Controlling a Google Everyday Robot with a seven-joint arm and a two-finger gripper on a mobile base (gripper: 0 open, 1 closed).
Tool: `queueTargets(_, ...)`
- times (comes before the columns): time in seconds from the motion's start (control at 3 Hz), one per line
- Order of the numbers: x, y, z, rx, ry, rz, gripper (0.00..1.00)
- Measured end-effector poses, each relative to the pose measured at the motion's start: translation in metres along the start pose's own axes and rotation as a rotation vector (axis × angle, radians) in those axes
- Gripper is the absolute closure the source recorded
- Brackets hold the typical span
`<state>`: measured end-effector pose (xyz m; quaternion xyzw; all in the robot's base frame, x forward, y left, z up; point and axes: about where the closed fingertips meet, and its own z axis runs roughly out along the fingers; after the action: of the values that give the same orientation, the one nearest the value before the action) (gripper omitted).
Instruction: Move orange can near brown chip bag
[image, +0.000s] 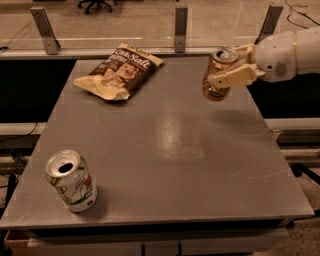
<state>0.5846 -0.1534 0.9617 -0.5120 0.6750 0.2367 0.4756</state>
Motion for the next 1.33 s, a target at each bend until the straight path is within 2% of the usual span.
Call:
queueTargets(0.33, -0.015, -0.024, 0.05, -0.028, -0.057, -0.001, 1.0)
queueTargets(0.67, -0.026, -0.045, 0.105, -0.059, -0.084, 0.009, 1.0)
queueTargets(1.0, -0.024, -0.054, 0.147, -0.078, -0.079, 0.038, 1.0)
queueTargets(1.33, -0.019, -0.062, 0.174, -0.07, -0.068, 0.062, 1.0)
